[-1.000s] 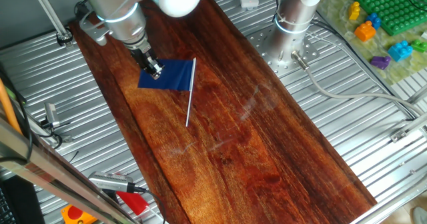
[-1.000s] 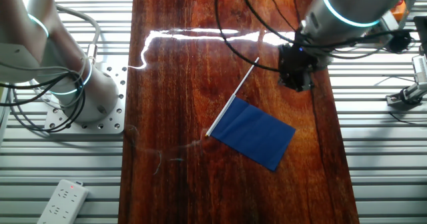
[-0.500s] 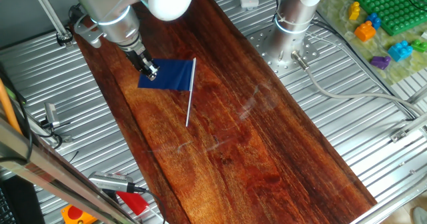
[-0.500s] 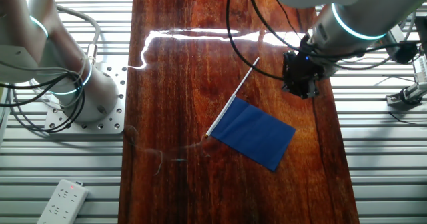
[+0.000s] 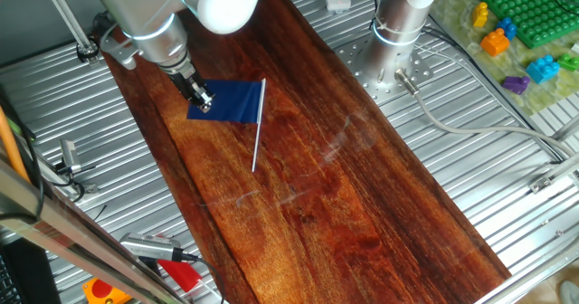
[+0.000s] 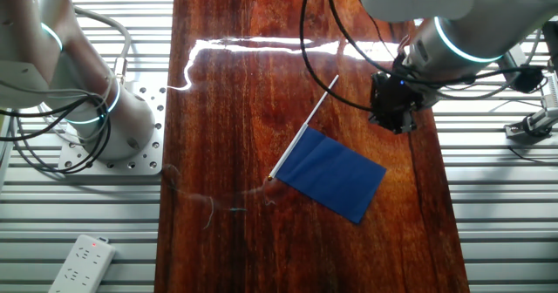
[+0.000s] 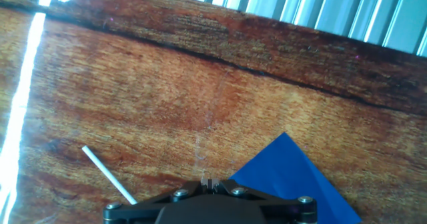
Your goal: Wave the flag
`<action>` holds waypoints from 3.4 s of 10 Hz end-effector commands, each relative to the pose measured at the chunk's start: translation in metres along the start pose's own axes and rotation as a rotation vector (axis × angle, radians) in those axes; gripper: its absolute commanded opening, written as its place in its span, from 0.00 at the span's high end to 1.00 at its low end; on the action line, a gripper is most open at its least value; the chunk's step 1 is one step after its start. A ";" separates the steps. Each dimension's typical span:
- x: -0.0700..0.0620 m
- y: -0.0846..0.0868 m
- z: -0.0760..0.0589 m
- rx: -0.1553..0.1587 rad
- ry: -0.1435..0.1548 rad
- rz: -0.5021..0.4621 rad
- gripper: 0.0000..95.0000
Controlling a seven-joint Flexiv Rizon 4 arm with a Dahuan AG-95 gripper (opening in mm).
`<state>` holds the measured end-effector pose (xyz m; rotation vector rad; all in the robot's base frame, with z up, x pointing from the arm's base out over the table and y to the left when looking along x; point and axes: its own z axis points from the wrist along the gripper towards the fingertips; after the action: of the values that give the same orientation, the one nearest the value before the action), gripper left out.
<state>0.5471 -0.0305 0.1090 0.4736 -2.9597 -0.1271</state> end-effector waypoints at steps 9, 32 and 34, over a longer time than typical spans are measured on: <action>-0.005 0.008 0.031 -0.001 0.015 -0.005 1.00; -0.012 0.019 0.039 -0.030 0.087 -0.154 1.00; -0.010 0.040 0.040 -0.030 0.082 -0.132 1.00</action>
<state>0.5423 0.0158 0.0724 0.6737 -2.8155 -0.1744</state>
